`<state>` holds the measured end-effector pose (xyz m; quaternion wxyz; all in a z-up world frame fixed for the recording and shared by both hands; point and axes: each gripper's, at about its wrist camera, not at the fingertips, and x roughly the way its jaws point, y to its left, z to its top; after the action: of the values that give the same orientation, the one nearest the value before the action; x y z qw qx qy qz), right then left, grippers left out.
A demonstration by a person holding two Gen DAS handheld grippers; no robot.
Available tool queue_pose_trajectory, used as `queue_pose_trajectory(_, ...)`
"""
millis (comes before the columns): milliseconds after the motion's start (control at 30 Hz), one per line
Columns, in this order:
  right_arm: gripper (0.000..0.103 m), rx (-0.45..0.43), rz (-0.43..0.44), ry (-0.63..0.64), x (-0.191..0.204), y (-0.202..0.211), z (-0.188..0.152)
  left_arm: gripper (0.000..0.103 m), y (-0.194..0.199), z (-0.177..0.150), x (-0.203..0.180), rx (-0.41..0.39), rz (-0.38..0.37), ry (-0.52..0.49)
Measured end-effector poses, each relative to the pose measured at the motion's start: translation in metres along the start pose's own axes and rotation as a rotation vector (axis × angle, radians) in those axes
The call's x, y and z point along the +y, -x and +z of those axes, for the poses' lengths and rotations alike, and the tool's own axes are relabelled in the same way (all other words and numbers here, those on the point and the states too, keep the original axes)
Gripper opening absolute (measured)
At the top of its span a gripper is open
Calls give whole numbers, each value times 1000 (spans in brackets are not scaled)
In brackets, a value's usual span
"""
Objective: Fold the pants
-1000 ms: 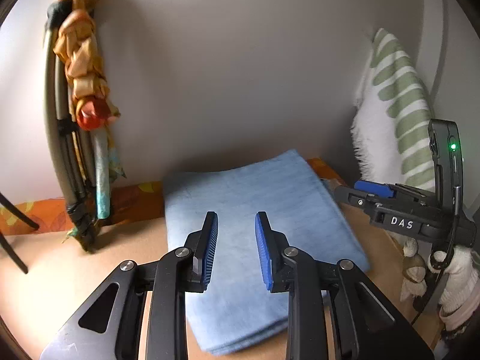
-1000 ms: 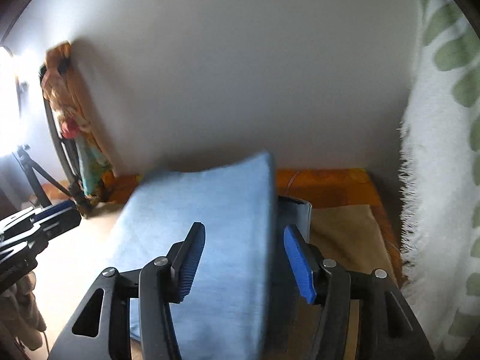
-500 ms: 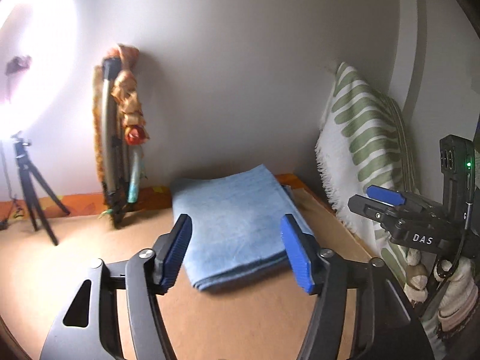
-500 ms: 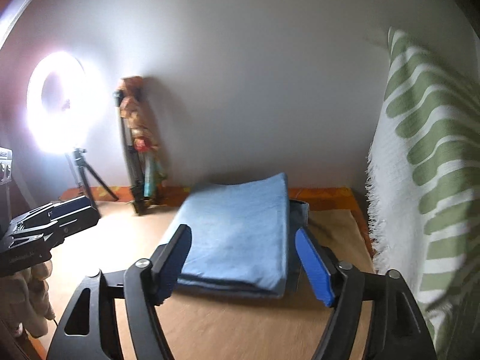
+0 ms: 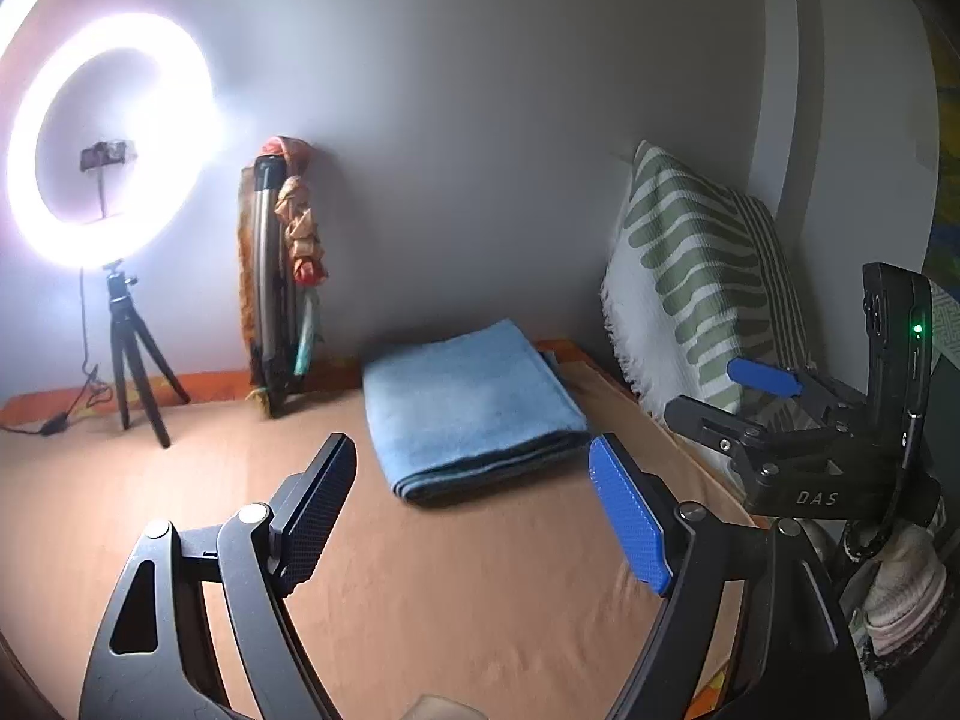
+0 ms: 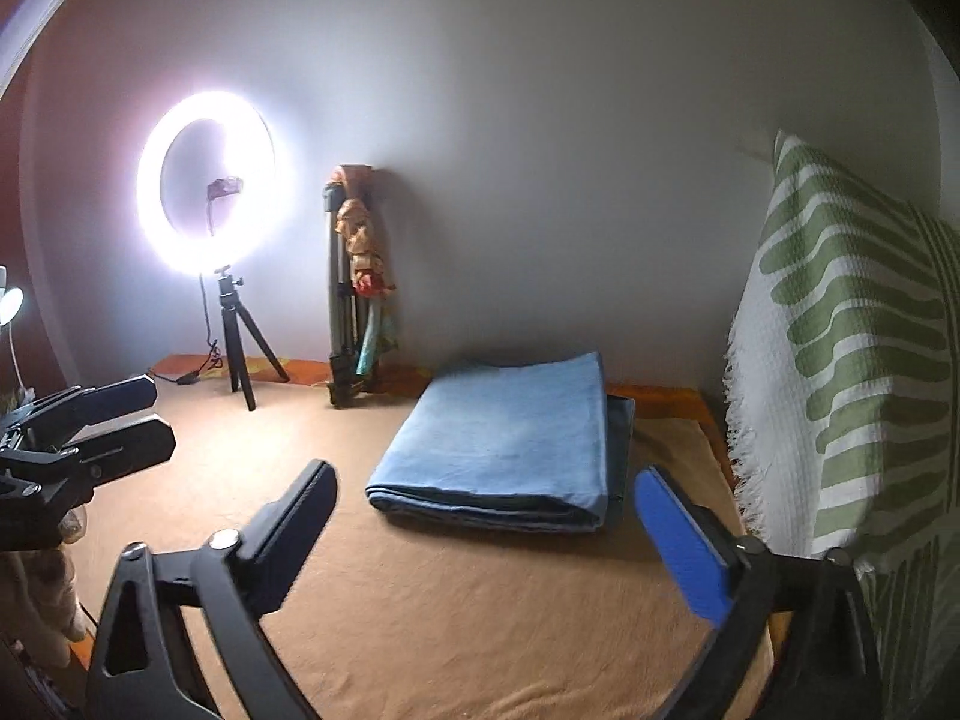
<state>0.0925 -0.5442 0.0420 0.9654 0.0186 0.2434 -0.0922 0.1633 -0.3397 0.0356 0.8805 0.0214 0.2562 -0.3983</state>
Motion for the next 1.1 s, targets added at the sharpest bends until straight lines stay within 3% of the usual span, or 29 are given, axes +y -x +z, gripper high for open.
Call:
queue_pose_trajectory(400, 103, -7, -45, 34, 30, 22, -16, 80, 21, -8, -12, 24, 25, -39)
queue_pose_trajectory(1100, 103, 7, -66, 9, 35, 39, -23, 83, 45, -11, -16, 3, 24, -58)
